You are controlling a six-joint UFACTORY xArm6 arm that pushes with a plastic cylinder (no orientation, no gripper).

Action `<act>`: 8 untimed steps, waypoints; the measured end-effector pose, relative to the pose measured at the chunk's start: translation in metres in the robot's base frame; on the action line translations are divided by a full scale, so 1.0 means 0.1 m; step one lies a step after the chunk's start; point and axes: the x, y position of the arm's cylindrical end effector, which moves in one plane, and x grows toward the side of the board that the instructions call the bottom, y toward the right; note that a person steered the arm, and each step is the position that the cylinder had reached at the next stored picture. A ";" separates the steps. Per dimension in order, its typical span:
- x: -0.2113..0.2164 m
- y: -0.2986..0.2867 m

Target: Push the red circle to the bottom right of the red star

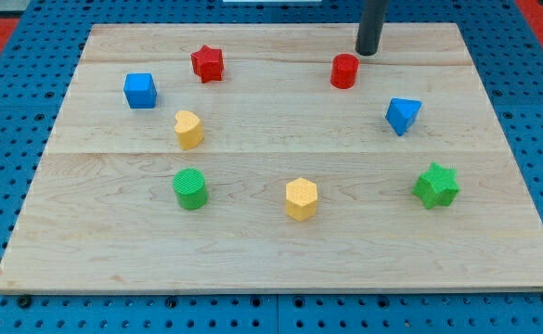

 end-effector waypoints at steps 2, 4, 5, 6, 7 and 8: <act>-0.01 0.01; -0.01 0.00; -0.01 0.00; 0.07 0.00; 0.34 -0.10; 0.43 -0.78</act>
